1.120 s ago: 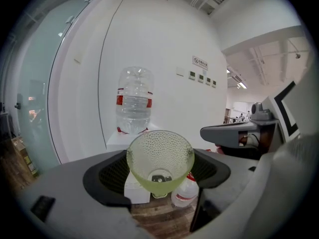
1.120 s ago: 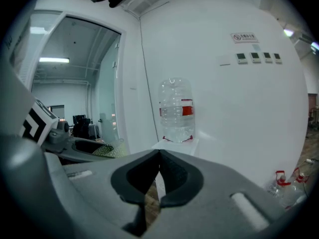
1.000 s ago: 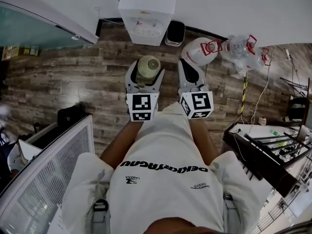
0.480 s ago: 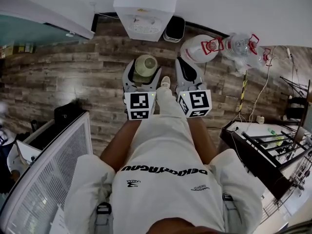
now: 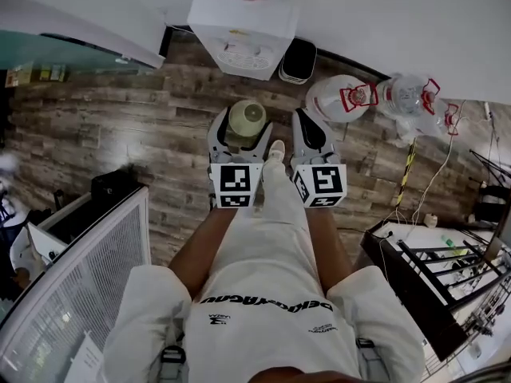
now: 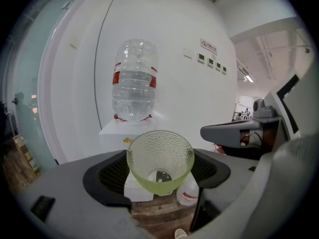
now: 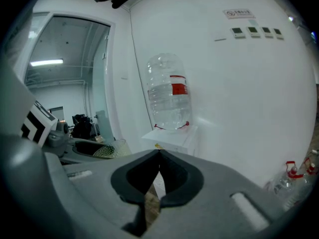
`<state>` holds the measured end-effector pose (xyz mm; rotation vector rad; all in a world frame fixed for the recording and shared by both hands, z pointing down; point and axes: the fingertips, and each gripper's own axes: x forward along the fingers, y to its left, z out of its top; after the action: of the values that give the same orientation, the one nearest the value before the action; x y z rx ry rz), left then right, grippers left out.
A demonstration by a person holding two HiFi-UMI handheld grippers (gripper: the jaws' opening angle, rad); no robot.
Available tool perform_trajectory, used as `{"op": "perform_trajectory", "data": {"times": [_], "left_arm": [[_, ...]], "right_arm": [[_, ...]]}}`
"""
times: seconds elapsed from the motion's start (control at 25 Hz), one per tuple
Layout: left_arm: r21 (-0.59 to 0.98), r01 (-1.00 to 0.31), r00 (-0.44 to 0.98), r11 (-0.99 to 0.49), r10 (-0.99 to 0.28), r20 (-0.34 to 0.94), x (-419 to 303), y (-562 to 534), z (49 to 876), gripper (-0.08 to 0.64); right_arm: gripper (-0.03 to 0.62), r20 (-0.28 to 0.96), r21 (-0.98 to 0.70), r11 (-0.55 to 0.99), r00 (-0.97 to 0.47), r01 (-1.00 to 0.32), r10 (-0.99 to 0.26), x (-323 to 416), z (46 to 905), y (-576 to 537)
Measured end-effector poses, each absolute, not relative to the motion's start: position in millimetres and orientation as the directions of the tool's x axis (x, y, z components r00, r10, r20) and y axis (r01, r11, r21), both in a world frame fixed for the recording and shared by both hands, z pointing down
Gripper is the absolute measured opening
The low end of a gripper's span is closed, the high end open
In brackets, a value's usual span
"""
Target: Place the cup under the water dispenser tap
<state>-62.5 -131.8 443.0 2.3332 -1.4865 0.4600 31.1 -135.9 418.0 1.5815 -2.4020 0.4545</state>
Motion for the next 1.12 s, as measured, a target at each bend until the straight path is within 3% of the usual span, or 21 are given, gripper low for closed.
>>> {"op": "perform_trajectory", "data": {"times": [1.12], "left_arm": [[0.083,-0.927,0.355,-0.367,-0.78,0.515,-35,-212,612,0.37]], "right_arm": [[-0.002,0.377,-0.172,0.326,-0.368,-0.93,-0.85,64,568,-206]]}}
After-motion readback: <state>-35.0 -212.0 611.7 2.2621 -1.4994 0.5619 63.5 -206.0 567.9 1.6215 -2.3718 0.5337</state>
